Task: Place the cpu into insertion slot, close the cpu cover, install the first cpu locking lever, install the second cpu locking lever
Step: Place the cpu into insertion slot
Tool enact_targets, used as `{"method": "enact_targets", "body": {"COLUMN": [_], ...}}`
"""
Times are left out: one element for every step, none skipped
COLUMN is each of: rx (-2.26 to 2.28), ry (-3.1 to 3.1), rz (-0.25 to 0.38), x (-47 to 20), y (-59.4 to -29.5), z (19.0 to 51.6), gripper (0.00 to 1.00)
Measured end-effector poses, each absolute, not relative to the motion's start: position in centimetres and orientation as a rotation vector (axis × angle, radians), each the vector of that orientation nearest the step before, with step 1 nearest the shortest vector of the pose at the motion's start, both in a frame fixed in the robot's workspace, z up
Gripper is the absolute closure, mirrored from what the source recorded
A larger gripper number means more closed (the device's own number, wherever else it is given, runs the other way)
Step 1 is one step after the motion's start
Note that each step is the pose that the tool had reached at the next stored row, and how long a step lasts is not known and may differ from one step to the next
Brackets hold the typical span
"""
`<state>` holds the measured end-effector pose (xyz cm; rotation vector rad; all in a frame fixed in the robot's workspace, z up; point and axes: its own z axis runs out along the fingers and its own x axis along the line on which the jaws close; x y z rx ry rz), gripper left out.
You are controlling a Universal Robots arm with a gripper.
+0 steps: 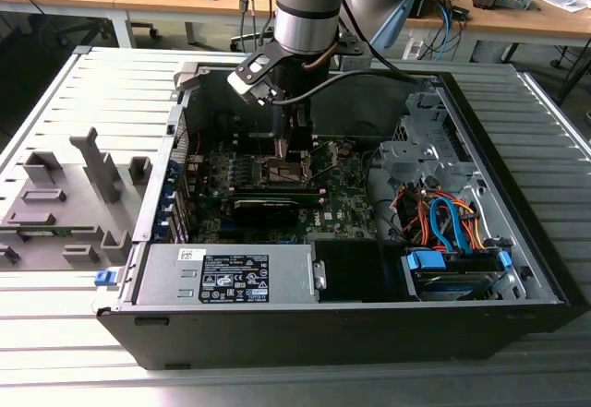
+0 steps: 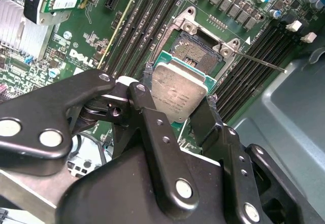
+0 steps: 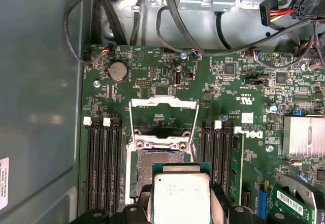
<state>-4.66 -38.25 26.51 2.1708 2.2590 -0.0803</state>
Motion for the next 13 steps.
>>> {"method": "enact_targets", "body": {"rx": [2.172,2.173,2.174,2.175,2.176,2.177,2.178,2.180,2.181,2.182,2.182,2.183,2.185], "ry": [2.258,2.257,2.256,2.255,2.254,2.253,2.252,2.251,2.250,2.249,2.248,2.247,2.246], "rz": [-0.080,-0.080,-0.080,-0.080,-0.080,-0.080,-0.080,-0.080,-0.080,-0.080,-0.081,-0.080,-0.080], "x": [-4.66,-4.66,-4.66,-4.66,-4.66,-4.66,-4.66,-4.66,-4.66,-4.66,-4.66,-4.66,-4.66], "y": [-38.25,-38.25,-38.25,-38.25,-38.25,-38.25,-38.25,-38.25,-38.25,-38.25,-38.25,-38.25,-38.25], "z": [26.51,26.51,26.51,26.51,26.52,26.51,26.51,26.51,26.51,26.51,26.51,26.51,26.51], "gripper": [0.46,0.46,0.46,0.46,0.46,0.46,0.46,0.46,0.46,0.46,0.46,0.46,0.46]}}
